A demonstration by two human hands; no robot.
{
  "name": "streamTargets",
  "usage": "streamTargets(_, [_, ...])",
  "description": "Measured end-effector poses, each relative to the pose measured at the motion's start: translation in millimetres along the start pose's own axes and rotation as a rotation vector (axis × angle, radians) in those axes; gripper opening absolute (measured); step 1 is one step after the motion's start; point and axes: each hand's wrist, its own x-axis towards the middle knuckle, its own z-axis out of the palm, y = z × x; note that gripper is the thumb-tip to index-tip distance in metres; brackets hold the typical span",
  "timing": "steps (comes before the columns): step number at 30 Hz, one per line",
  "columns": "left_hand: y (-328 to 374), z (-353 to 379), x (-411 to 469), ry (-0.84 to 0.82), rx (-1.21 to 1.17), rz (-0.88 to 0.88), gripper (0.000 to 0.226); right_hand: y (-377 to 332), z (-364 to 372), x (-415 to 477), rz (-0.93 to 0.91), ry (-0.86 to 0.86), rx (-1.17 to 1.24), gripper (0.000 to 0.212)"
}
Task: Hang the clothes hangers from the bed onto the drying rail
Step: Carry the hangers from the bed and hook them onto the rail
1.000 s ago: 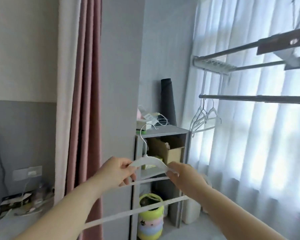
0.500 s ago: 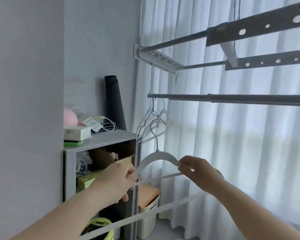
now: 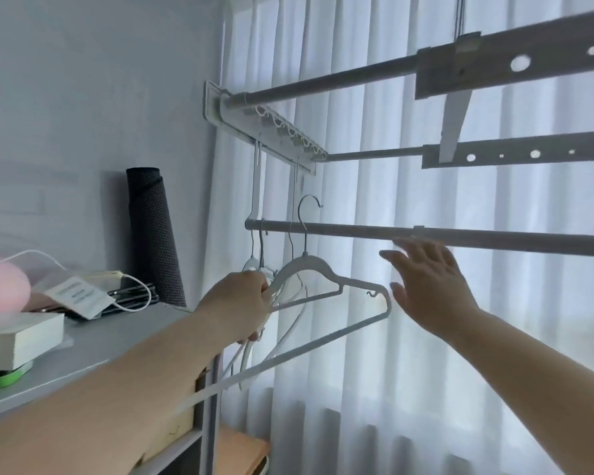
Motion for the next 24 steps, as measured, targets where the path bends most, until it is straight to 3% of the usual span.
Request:
streamTargets(6, [11,14,42,-0.047,-0.043,-0.101,0.024,29,-4,34,0.106,-0.183,-0.168,0.055])
streamTargets(13, [16,21,73,0.015,-0.023,-0.159,0.020,48,2,43,0.098,-0.222,-0.126,0.051])
streamTargets(24, [21,69,86,-0.042,0.026,-0.240,0.016,69,23,40,-0.038,-0.078,-0.085,0.052])
